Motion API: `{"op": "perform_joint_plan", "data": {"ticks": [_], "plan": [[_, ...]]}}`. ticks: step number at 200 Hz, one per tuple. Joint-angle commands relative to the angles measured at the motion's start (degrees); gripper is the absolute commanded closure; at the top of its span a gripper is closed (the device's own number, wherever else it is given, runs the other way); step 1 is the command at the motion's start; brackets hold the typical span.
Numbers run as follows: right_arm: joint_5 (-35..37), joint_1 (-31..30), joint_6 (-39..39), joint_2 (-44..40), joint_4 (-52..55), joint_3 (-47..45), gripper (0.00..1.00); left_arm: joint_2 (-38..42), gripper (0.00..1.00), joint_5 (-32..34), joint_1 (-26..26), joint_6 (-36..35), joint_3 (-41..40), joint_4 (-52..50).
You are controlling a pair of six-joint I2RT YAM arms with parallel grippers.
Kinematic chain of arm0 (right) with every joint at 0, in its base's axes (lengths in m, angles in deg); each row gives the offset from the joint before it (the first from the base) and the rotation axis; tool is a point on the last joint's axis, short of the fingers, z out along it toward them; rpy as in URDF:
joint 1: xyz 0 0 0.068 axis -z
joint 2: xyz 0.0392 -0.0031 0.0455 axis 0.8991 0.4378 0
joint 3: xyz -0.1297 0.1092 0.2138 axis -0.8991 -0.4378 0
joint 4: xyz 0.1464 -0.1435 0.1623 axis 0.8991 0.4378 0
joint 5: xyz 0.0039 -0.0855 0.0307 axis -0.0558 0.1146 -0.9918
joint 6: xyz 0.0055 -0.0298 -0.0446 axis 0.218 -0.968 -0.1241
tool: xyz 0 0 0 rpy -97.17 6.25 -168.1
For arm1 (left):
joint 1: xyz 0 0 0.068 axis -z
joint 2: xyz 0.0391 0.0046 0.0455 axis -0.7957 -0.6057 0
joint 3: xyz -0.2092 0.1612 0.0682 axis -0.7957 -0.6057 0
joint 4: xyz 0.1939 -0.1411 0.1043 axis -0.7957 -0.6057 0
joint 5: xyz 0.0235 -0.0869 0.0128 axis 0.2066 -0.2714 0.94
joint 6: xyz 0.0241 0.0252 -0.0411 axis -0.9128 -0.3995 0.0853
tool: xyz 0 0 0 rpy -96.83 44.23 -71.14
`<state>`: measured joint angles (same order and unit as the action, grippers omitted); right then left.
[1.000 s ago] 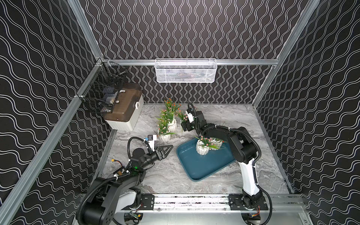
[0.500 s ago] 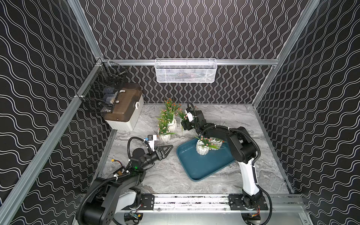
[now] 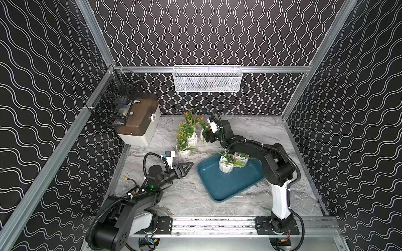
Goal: Put the potted gypsophila into the storage box
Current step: Pick up the baby's breath potted plant from the center of the board, then place the baby's breath potted plant at the storage box.
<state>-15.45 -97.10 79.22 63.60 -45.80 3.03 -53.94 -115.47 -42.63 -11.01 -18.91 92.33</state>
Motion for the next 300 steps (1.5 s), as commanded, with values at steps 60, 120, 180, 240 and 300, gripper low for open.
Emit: {"op": "perform_joint_plan", "data": {"ticks": [60,120,180,240,300], "plan": [[-2.4,-0.7,0.1,-14.9,1.0,-6.1,0.22,-0.3,0.3,0.4,-0.1,0.8,-0.3,5.5],[-3.1,-2.2,1.3,-24.6,10.8,-7.2,0.22,9.9,0.33,5.7,2.4,-4.0,0.6,-7.0],[-3.5,-4.3,2.4,-33.5,20.6,-9.6,0.22,23.5,0.33,12.5,5.1,-11.7,2.9,-25.9],[-6.5,-6.2,3.0,-40.5,25.8,-15.4,0.23,35.5,0.32,16.1,5.9,-16.7,4.1,-38.6],[-9.2,-10.0,1.8,-45.9,25.4,-24.1,0.23,31.2,0.31,12.6,5.9,-14.7,3.2,-32.0]]}}
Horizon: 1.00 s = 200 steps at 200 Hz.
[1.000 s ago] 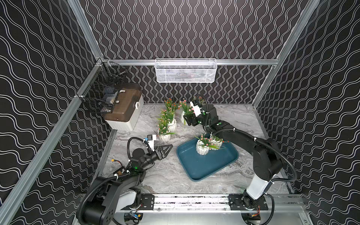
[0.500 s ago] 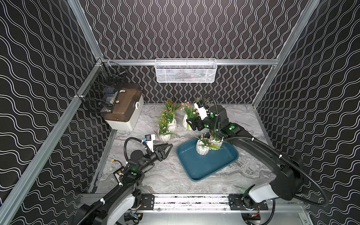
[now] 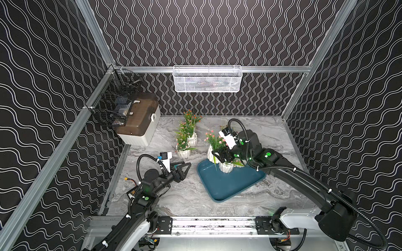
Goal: Put the potted gypsophila into the storage box
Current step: Place the baby's breath potted plant at the storage box.
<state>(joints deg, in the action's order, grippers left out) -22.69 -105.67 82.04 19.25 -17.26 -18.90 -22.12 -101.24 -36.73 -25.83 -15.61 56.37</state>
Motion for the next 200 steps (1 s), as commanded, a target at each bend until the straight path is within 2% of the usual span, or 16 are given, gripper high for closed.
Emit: {"op": "perform_joint_plan", "data": {"ticks": [1,59,144,200], "plan": [[-2.0,-1.6,-1.0,-1.6,-3.3,-2.3,0.23,-0.7,0.31,-1.6,0.0,0.1,-0.1,3.9],[-1.8,-4.4,1.6,0.5,-9.5,-7.4,0.24,-0.6,0.31,-1.3,-0.1,0.3,-0.5,3.9],[9.0,-7.8,6.2,5.6,-19.3,-13.3,0.26,-0.5,0.31,-1.3,0.0,0.3,-0.5,3.2],[12.5,-9.0,7.1,8.4,-26.6,-16.8,0.27,-0.8,0.31,-1.4,0.0,0.4,-0.7,3.7]]}}
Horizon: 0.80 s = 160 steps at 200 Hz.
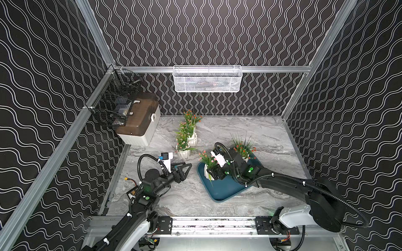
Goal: Put the potted gypsophila into the storage box
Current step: Place the baby's breath potted plant at the storage box.
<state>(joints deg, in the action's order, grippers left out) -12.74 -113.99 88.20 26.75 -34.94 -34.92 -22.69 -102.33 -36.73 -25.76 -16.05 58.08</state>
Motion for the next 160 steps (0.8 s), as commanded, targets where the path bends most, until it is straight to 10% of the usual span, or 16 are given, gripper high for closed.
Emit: {"op": "perform_joint_plan", "data": {"ticks": [1,160], "plan": [[2.6,-0.7,1.0,1.0,-9.0,-0.8,0.27,-0.3,0.31,-0.3,0.0,0.4,-0.3,2.0],[7.5,-1.7,-2.8,8.9,-22.2,-4.8,0.22,-2.0,0.3,-0.4,0.0,0.5,-0.2,3.2]]}}
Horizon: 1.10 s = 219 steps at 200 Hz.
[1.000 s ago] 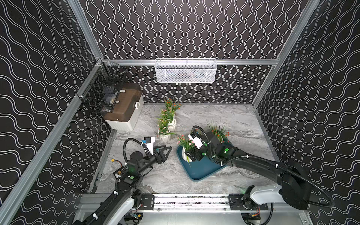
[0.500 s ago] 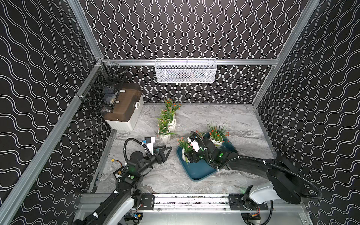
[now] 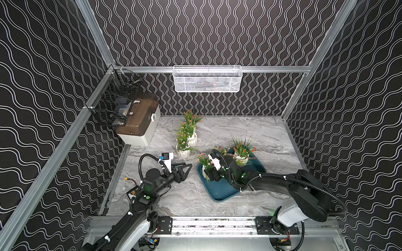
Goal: Put the potted gypsophila into the storage box
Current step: Place the baby's breath potted plant at the storage box.
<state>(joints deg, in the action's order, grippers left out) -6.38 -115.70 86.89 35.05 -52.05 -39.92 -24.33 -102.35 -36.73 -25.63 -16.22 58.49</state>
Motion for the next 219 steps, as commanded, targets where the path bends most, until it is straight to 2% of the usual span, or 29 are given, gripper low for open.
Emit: {"op": "perform_joint_plan", "data": {"ticks": [1,74,118,145,187,219], "plan": [[1.2,0.0,-1.5,0.7,-5.1,0.2,0.22,-0.4,0.3,-0.4,0.0,0.3,-0.1,2.8],[0.0,0.1,-0.6,1.8,-5.7,-0.8,0.16,-1.0,0.3,-0.4,0.0,0.4,0.0,3.3],[-0.8,0.1,-0.3,-1.6,-3.2,-0.8,0.06,-1.5,0.3,-0.5,0.0,0.6,0.0,3.8],[-3.2,0.0,-0.4,-5.9,1.0,0.7,0.01,-1.8,0.3,-0.6,0.0,0.8,-0.1,4.4],[-6.0,-0.1,0.7,-15.3,7.1,2.9,0.01,-1.7,0.3,-0.7,0.0,0.6,0.3,4.1],[-2.7,-0.1,4.6,-24.5,15.0,4.4,0.02,-1.3,0.3,-0.6,0.0,0.4,0.4,3.5]]}}
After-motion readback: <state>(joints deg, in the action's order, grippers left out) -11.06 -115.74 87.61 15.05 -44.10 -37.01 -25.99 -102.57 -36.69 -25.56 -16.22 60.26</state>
